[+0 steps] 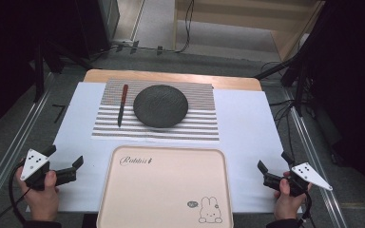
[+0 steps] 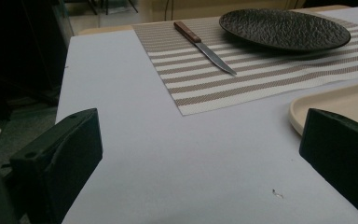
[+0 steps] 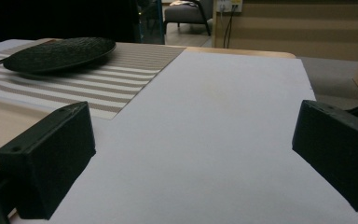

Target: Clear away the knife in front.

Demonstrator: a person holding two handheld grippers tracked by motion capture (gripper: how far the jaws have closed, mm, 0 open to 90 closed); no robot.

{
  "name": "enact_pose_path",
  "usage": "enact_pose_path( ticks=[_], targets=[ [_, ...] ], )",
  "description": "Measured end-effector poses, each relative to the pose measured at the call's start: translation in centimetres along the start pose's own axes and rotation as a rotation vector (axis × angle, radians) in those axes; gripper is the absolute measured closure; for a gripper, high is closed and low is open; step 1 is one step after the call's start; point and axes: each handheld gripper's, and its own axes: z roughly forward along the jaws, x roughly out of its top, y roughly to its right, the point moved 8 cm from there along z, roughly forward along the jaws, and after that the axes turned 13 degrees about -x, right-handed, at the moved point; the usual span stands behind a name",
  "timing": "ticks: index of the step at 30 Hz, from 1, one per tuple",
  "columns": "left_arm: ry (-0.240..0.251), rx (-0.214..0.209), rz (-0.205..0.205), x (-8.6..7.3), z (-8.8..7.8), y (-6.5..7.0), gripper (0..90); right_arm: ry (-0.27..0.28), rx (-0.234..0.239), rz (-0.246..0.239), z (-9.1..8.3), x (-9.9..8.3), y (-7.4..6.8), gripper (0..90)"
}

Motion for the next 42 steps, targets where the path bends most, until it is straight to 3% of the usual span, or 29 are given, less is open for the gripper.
enact_pose_path(
  ticks=[10, 13, 18, 24, 36, 42],
  targets=[
    [-0.009, 0.004, 0.034, 0.7, 0.1, 0.9, 0.0, 0.007, 0.009, 0.000, -0.2, -0.1, -0.1, 0.0],
    [-0.005, -0.024, 0.031, 1.4, 0.1, 1.3, 0.0, 0.012, 0.015, -0.006, -0.2, -0.1, -0.2, 0.0],
    [-0.004, -0.020, 0.027, 2.4, 0.3, 1.8, 0.0, 0.015, 0.024, 0.000, -0.3, -0.1, -0.3, 0.0],
    [-0.010, -0.051, 0.026, 3.8, 0.9, 2.4, 0.0, 0.018, 0.026, 0.006, -0.3, -0.1, -0.2, 0.0],
    [-0.011, -0.104, -0.005, 6.9, 3.0, 2.1, 0.0, 0.020, 0.033, -0.010, -0.3, -0.1, -0.4, 0.0],
    [-0.024, -0.124, -0.001, 8.1, 4.7, 2.0, 0.0, 0.022, 0.039, -0.008, -0.3, -0.1, -0.4, 0.0]
  ],
)
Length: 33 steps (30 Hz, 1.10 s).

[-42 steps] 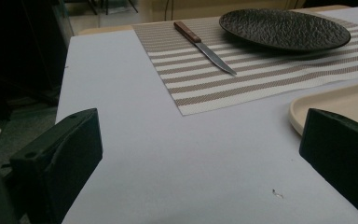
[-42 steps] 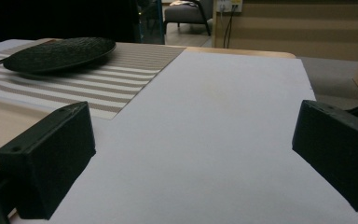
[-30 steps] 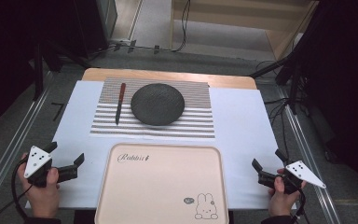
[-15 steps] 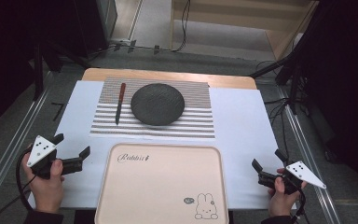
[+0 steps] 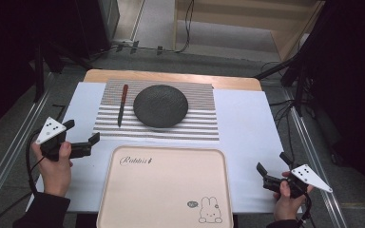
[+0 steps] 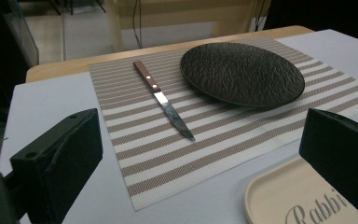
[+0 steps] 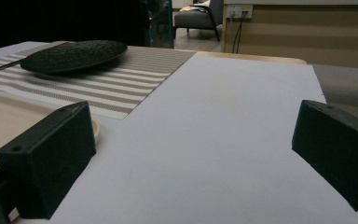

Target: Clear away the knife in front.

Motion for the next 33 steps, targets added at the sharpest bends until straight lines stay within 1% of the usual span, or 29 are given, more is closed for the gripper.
enact_pose_path(
  ticks=[3, 10, 12, 14, 16, 18, 20, 22, 24, 26, 29, 31, 33],
  targets=[
    [-0.011, -0.013, -0.004, 0.5, 1.0, -0.3, 0.1, 0.001, 0.002, -0.001, 0.0, 0.0, 0.0, 0.0],
    [-0.018, -0.017, -0.011, 1.6, 2.6, -1.1, 0.2, 0.002, 0.002, -0.003, 0.0, 0.0, 0.0, 0.0],
    [-0.014, -0.026, -0.028, 2.1, 3.0, -1.5, 0.2, 0.003, -0.001, 0.000, 0.0, 0.0, 0.0, 0.0],
    [-0.022, -0.016, -0.037, 2.6, 3.4, -2.2, 0.2, 0.001, -0.006, 0.001, 0.0, 0.0, 0.1, 0.0],
    [-0.018, -0.021, -0.047, 3.1, 3.8, -2.5, 0.2, 0.001, -0.006, -0.010, 0.1, 0.0, -0.1, 0.0],
    [-0.020, -0.022, -0.048, 3.7, 4.3, -2.8, 0.2, -0.002, -0.001, -0.021, 0.0, -0.1, -0.2, 0.0],
    [-0.033, -0.023, -0.043, 4.2, 4.9, -3.0, 0.2, -0.003, 0.000, -0.020, 0.0, -0.1, -0.2, 0.0],
    [-0.039, -0.030, -0.046, 4.4, 5.3, -3.1, 0.2, 0.002, -0.002, -0.015, 0.1, 0.0, -0.1, 0.0],
    [-0.051, -0.025, -0.045, 4.6, 5.8, -3.3, 0.2, 0.002, -0.001, -0.011, 0.1, 0.0, -0.1, 0.0],
    [-0.061, -0.026, -0.053, 4.8, 6.3, -3.6, 0.2, -0.003, 0.000, -0.013, 0.0, -0.1, -0.2, 0.0],
    [-0.074, -0.023, -0.052, 5.2, 6.9, -4.0, 0.2, -0.003, 0.002, -0.012, 0.0, -0.1, -0.2, 0.0],
    [-0.086, -0.025, -0.057, 5.3, 7.4, -4.3, 0.2, 0.000, 0.001, -0.011, 0.1, 0.0, -0.1, 0.0],
    [-0.104, -0.018, -0.064, 5.3, 7.8, -4.8, 0.2, -0.002, 0.001, -0.013, 0.1, -0.1, -0.1, 0.0]
  ],
)
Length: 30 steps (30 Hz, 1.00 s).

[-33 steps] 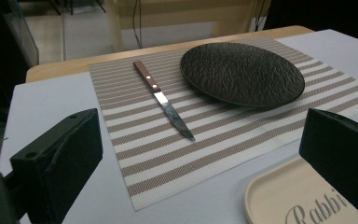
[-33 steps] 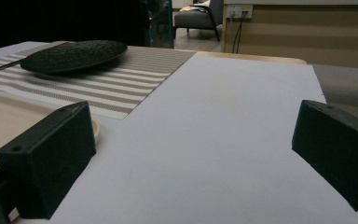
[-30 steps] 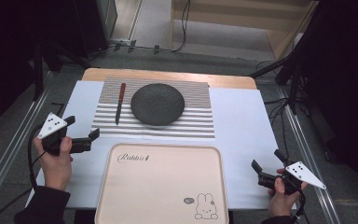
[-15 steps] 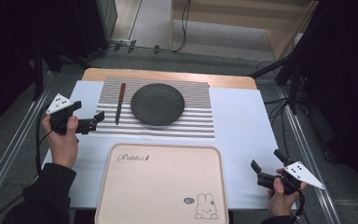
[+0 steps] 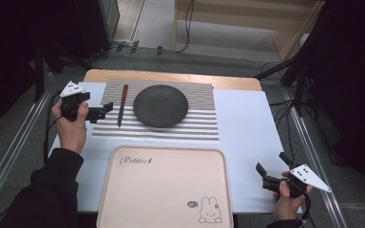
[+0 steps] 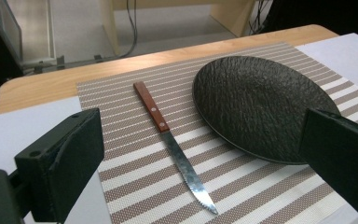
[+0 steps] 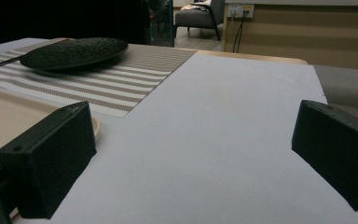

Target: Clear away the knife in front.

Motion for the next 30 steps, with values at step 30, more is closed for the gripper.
enact_pose_path(
  ticks=[30],
  targets=[
    [-0.278, 0.034, -0.158, -0.2, 8.4, -3.9, 24.9, -0.008, 0.001, 0.000, 0.1, -0.1, -0.1, 0.0]
  ],
)
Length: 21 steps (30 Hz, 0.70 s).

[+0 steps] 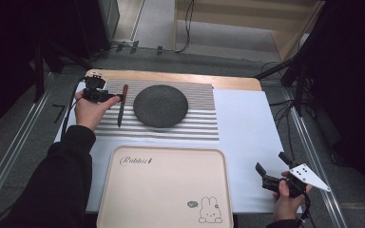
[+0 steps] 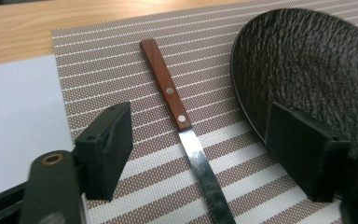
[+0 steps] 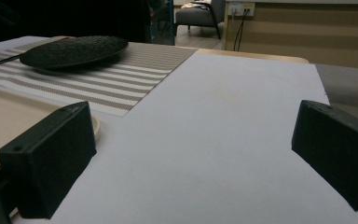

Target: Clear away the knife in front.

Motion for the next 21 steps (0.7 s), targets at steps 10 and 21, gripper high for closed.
enact_pose_path(
  ticks=[10, 21],
  targets=[
    [-0.074, 0.060, -0.048, 0.1, 1.9, -0.9, 51.9, -0.001, -0.003, -0.003, 0.1, 0.0, 0.0, 0.0],
    [-0.133, 0.090, -0.039, 0.6, 3.6, -1.6, 61.5, -0.005, -0.008, -0.005, 0.1, 0.0, 0.0, 0.0]
  ],
)
